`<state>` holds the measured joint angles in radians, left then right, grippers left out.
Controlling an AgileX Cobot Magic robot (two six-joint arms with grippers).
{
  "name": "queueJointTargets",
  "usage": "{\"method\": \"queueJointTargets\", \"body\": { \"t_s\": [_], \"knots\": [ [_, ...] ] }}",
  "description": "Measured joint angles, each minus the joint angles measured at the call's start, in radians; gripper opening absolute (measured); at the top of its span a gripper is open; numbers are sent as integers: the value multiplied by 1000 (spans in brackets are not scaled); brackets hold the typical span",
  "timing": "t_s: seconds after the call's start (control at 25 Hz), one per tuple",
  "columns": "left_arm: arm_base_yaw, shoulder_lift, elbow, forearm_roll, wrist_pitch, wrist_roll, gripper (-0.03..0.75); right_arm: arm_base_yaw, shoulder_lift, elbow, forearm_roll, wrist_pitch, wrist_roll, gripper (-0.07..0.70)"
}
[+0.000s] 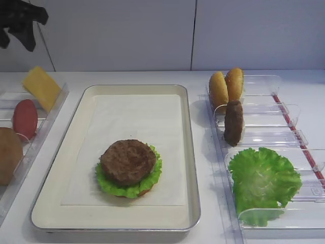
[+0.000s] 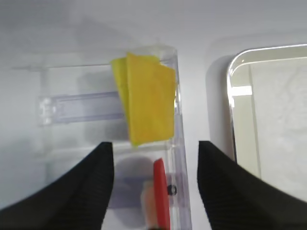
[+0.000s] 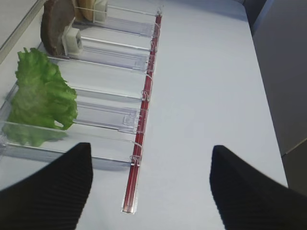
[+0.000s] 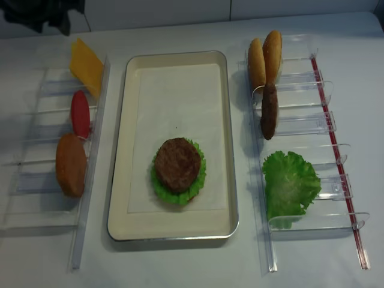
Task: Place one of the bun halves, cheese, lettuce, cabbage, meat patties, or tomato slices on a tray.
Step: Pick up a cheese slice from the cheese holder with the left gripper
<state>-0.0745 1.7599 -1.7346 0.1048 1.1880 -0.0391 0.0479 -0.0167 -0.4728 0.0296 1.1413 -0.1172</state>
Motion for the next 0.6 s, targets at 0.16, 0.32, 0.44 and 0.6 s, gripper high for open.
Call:
{"method": "queueJointTargets", "body": {
  "t_s": [0.16,0.32,0.44,0.6],
  "knots": [
    [6,143,-120,-50,5,39,384,0,0,0,0,0,-2,523],
    [14,217,-151,-64,-30,56,384,0,0,0,0,0,-2,523],
    [36,233,-154,-64,-64,63,384,0,0,0,0,0,-2,523],
    [84,235,-158,-95,-80,84,384,0,0,0,0,0,-2,523]
  ]
}}
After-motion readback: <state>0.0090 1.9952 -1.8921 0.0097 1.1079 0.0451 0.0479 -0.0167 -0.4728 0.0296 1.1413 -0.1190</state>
